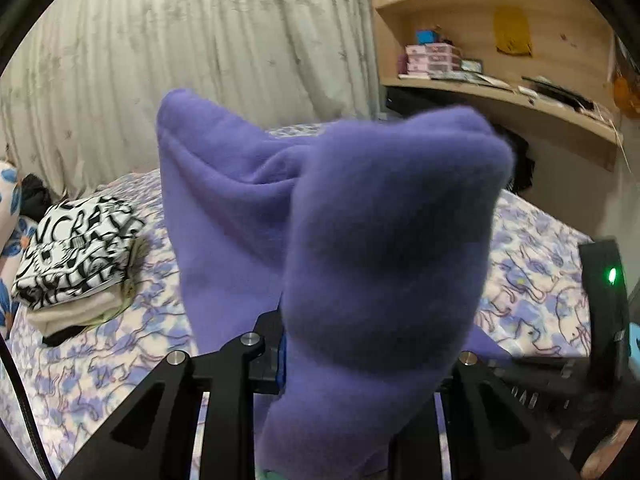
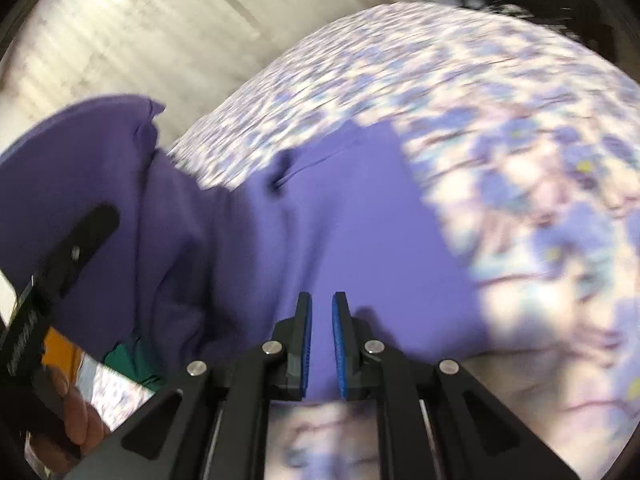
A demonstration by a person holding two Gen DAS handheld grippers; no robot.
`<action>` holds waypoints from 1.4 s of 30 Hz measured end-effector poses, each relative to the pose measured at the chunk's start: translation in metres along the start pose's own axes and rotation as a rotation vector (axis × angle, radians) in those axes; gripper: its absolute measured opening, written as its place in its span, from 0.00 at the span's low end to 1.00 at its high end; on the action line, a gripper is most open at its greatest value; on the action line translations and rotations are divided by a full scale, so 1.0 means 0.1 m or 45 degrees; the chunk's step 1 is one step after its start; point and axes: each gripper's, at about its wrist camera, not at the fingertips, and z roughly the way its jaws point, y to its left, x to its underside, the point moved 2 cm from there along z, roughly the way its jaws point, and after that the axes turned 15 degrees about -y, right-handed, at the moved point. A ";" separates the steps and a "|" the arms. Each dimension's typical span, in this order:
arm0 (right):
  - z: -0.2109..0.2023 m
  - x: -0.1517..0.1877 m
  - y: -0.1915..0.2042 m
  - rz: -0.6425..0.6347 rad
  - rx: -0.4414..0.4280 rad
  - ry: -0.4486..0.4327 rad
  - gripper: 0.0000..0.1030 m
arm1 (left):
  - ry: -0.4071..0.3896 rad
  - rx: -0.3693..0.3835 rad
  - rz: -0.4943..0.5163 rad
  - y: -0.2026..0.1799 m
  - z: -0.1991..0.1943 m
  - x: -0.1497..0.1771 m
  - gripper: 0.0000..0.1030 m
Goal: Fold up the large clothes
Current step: 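Fold the lifted half over the bundle with both tools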
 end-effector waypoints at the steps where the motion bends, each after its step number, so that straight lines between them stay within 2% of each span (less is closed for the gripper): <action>1: -0.02 -0.04 -0.07 0.017 0.019 -0.013 0.10 | 0.007 0.007 0.018 -0.12 -0.01 0.00 0.22; 7: -0.13 -0.22 -0.34 0.088 0.089 -0.098 0.10 | 0.108 0.071 0.208 -0.69 0.28 0.18 0.26; 13: -0.19 -0.27 -0.52 0.118 0.119 -0.116 0.10 | 0.193 0.106 0.333 -1.04 0.54 0.46 0.31; 20: -0.27 -0.30 -0.69 0.170 0.115 -0.096 0.10 | 0.205 0.117 0.500 -1.29 0.69 0.68 0.35; 23: -0.28 -0.41 -0.70 0.188 0.048 -0.078 0.10 | 0.198 0.123 0.556 -1.35 0.66 0.72 0.41; 26: -0.25 -0.53 -0.66 0.176 -0.029 -0.018 0.11 | 0.211 0.170 0.533 -1.33 0.64 0.69 0.51; 28: -0.23 -0.60 -0.60 0.176 -0.099 0.033 0.24 | 0.212 0.204 0.514 -1.29 0.61 0.64 0.56; 29: -0.21 -0.65 -0.56 0.180 -0.139 0.059 0.34 | 0.211 0.213 0.509 -1.28 0.60 0.64 0.58; 30: -0.19 -0.68 -0.53 0.180 -0.168 0.073 0.37 | 0.209 0.226 0.503 -1.28 0.59 0.63 0.60; 36: 0.07 -0.81 -0.31 0.167 -0.313 0.234 0.39 | 0.211 0.328 0.443 -1.21 0.53 0.60 0.74; 42: 0.21 -0.78 -0.11 0.111 -0.366 0.333 0.39 | 0.208 0.410 0.392 -1.18 0.44 0.57 0.83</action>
